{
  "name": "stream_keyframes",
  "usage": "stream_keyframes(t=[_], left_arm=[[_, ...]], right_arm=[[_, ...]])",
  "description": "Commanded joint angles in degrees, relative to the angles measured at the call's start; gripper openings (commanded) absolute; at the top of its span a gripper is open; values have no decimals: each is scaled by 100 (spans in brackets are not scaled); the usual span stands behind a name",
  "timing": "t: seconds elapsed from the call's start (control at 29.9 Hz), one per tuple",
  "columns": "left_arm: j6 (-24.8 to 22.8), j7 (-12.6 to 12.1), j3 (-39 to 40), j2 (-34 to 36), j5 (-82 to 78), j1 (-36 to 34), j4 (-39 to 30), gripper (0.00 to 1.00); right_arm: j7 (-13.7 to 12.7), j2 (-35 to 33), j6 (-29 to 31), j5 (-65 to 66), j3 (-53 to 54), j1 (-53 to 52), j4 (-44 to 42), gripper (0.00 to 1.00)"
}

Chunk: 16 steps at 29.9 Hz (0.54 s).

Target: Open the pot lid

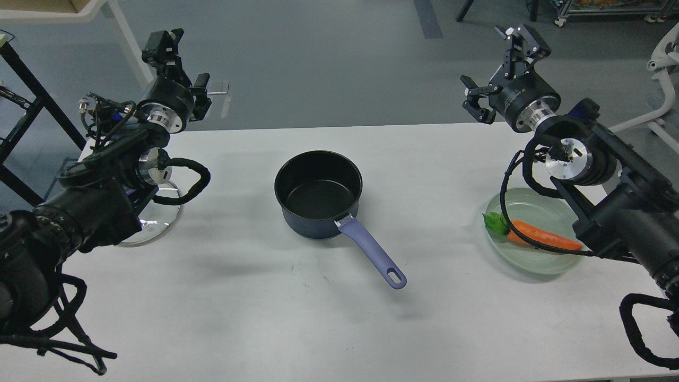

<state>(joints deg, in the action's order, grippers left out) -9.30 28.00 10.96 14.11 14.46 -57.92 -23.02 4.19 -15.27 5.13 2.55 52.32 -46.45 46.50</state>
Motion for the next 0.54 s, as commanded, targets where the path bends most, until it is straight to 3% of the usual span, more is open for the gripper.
stream_keyframes(t=[0.0,0.23,0.5], left_arm=[[-309,0,46,4,311,131,-45,99],[-362,0,652,215,311,509,-562,99],[-274,0,583,531,285,668,-932,99]], right_arm=[[134,173,321,-466,199,5,-273,100],[213,156,436,-501,727,189,-274,100],[213,77,700,-510,806,339,-265,100]])
